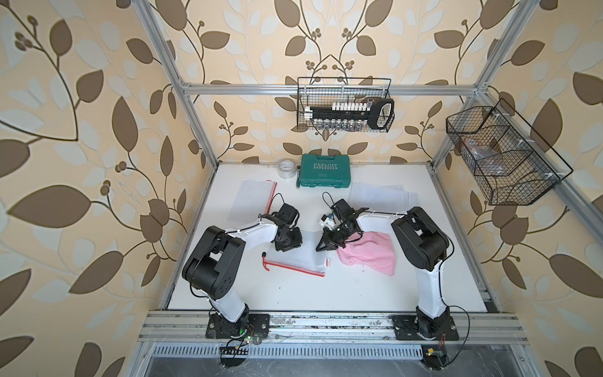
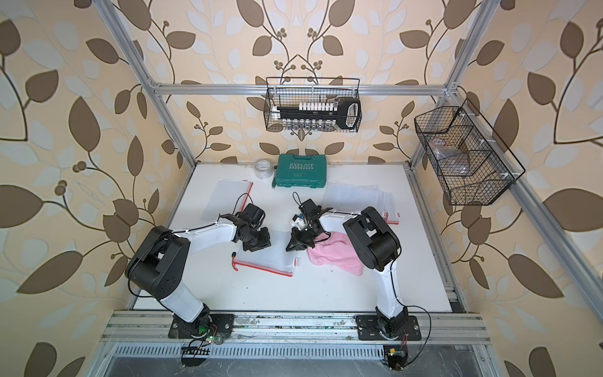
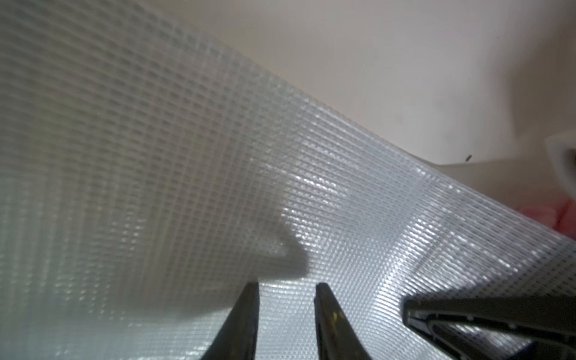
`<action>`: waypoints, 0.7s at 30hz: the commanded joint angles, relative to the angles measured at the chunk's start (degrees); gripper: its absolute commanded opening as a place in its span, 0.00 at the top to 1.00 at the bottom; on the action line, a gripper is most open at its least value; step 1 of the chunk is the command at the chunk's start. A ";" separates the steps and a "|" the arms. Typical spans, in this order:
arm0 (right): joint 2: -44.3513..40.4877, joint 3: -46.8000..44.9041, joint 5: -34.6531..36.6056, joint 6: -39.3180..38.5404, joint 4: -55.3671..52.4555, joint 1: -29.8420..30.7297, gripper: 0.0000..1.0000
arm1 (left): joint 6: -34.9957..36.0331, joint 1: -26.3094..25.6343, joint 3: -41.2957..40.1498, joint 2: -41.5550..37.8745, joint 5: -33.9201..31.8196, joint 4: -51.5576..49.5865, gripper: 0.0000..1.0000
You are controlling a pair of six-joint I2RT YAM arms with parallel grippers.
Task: Wipe the document bag
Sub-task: Pick up the document bag from the center of the board, then place the document bag.
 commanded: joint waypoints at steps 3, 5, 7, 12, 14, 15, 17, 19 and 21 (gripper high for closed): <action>-5.04 9.62 7.37 -7.13 -15.16 0.19 1.00 | -1.07 2.00 -0.62 -4.77 -2.90 -6.72 0.66; -5.42 16.45 11.59 -10.92 -23.38 -0.43 1.00 | -0.69 2.55 1.21 -8.17 -3.22 -8.63 0.65; -3.76 25.36 18.13 -15.45 -34.92 -3.23 1.00 | -0.24 3.31 3.38 -10.98 -3.47 -10.77 0.64; -2.10 37.01 36.76 -23.58 -48.75 -12.75 1.00 | 0.26 4.66 5.86 -15.63 -2.70 -13.56 0.63; -0.52 39.32 43.31 -26.44 -50.50 -15.97 1.00 | 0.24 4.87 5.93 -15.71 -2.38 -13.57 0.63; 0.69 40.31 47.10 -27.82 -50.60 -17.38 1.00 | 0.24 4.96 5.95 -15.48 -2.23 -13.54 0.63; 3.55 42.21 52.49 -30.25 -50.33 -20.10 1.00 | 0.23 4.96 6.42 -14.79 -1.77 -13.62 0.63; 6.89 43.86 57.55 -33.15 -48.76 -22.67 1.00 | 0.32 4.96 7.19 -14.18 -1.79 -13.80 0.63; 9.65 45.35 60.99 -35.03 -46.66 -24.88 1.00 | 0.63 4.97 7.91 -13.69 -2.26 -14.10 0.63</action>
